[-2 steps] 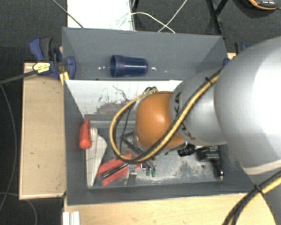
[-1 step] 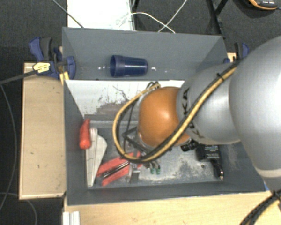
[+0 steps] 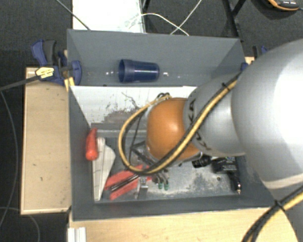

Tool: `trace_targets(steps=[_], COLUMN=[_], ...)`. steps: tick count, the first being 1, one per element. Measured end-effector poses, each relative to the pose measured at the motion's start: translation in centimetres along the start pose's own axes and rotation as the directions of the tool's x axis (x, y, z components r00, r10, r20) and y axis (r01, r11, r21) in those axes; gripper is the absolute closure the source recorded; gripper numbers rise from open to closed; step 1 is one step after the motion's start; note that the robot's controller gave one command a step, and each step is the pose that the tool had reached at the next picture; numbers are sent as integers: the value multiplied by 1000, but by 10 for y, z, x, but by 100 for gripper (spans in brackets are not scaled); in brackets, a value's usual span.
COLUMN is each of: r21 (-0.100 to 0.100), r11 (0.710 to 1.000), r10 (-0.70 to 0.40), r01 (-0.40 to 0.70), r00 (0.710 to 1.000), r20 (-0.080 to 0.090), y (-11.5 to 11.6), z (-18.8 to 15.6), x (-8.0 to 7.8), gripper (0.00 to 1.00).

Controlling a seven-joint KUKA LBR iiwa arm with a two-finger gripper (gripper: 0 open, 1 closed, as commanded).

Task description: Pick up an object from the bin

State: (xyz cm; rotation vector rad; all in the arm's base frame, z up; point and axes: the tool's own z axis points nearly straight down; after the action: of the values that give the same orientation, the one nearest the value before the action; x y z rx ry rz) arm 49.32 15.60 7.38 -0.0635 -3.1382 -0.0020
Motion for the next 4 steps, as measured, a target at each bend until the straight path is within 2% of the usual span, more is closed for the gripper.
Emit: trace_targets(steps=[1,2,4], r21=[-4,-1,-1], r11=[983,1000,1000], r10=[-183,-1,3], r01=[183,1,-3], r00=[983,1000,1000], r20=[15,2,2], y=[11,0,0], z=[3,0,-11], x=[1,0,0], gripper=[0,100,100])
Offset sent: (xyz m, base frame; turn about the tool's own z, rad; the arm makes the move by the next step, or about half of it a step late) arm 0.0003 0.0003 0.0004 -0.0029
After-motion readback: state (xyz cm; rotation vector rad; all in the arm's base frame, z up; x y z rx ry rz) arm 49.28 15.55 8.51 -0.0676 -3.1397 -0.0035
